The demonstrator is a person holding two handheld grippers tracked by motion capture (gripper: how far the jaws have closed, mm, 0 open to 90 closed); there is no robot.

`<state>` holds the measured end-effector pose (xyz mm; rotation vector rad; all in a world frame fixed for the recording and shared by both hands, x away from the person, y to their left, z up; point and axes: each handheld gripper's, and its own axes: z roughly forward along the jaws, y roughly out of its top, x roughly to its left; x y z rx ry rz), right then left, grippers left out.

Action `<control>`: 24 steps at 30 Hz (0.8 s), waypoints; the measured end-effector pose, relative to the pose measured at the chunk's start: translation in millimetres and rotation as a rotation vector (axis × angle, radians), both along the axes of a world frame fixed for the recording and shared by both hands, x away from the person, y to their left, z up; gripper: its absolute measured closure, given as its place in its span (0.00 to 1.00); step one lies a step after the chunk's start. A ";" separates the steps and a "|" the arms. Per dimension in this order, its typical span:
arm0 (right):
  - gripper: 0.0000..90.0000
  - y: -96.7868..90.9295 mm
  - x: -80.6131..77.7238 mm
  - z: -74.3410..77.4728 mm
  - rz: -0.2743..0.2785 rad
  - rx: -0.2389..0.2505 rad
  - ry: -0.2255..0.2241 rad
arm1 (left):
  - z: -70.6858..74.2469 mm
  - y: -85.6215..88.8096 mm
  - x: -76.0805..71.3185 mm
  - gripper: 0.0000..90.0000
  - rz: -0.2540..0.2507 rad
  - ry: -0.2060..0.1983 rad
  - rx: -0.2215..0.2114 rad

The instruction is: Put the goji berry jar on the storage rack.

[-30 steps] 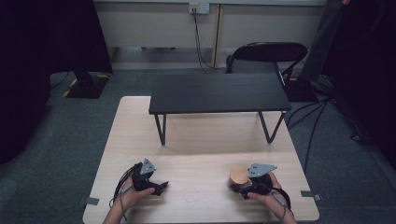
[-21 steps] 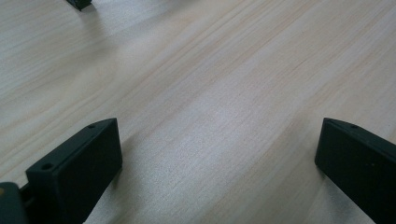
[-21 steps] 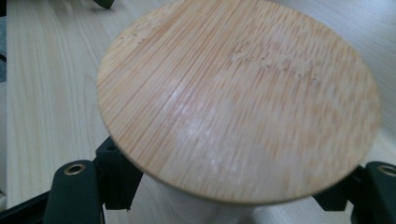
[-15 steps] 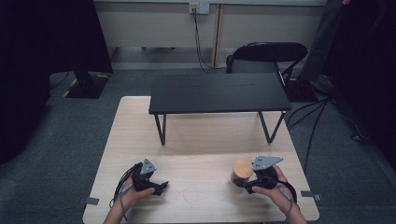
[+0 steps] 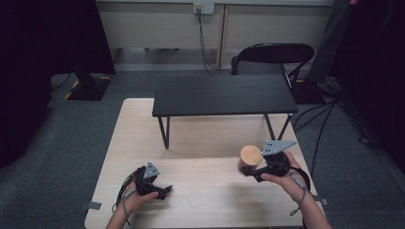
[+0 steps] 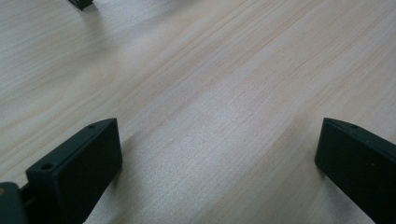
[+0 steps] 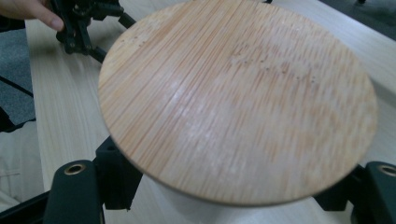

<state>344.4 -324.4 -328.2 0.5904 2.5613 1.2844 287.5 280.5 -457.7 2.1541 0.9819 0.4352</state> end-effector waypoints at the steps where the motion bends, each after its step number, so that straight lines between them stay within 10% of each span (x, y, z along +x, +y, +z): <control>1: 0.28 1.4 1.1 5.0 0.000 -0.004 -0.006 | -0.4 0.0 -0.1 0.00 0.001 -0.001 -0.002; 24: 0.28 21.2 44.2 106.9 -0.070 0.014 -0.063 | 0.0 -0.3 -0.2 0.00 0.002 0.000 0.000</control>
